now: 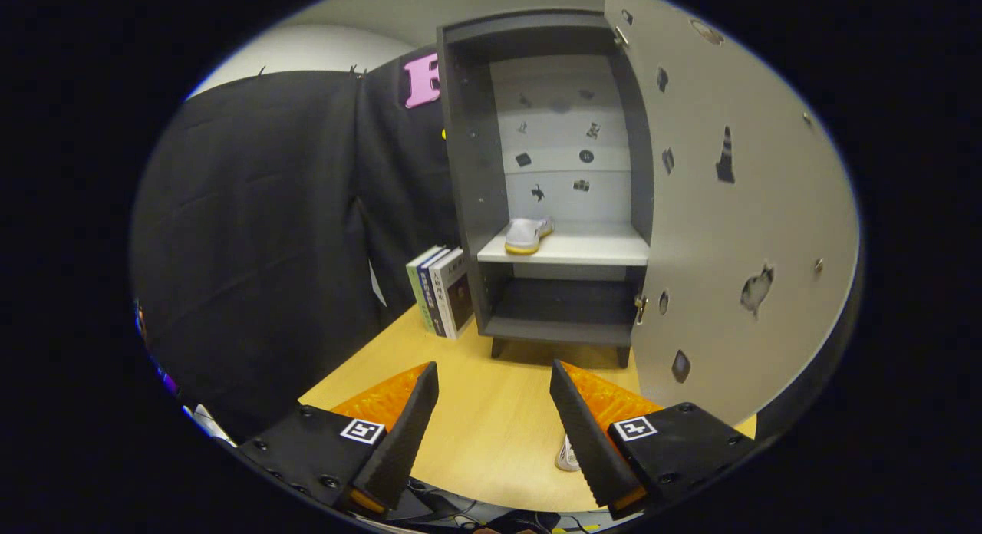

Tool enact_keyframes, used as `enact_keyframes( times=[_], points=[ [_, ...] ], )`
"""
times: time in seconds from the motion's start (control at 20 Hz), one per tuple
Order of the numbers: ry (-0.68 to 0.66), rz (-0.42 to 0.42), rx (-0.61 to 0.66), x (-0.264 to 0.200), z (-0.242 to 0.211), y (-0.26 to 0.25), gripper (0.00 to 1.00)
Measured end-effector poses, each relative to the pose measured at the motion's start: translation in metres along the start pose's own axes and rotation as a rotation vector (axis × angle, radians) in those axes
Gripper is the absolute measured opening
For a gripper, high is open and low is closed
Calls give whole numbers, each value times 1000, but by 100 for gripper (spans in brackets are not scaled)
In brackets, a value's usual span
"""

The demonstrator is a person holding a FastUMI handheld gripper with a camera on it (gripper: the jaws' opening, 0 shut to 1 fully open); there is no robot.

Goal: Open the shoe cabinet door, grab the shoes and put them into the shoe cabinet, then close the shoe cabinet door.

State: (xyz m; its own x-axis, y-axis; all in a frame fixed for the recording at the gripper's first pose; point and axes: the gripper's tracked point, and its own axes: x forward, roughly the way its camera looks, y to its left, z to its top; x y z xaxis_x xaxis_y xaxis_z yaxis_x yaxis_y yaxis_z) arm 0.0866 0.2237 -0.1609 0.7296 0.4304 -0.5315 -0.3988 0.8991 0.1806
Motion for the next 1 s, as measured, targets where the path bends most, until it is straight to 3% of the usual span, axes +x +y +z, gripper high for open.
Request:
enact_keyframes(
  times=[0.5, 1.0],
  points=[
    [471, -106, 80, 110, -191, -65, 93],
    [490, -148, 44, 181, -223, -97, 93]
  ],
)
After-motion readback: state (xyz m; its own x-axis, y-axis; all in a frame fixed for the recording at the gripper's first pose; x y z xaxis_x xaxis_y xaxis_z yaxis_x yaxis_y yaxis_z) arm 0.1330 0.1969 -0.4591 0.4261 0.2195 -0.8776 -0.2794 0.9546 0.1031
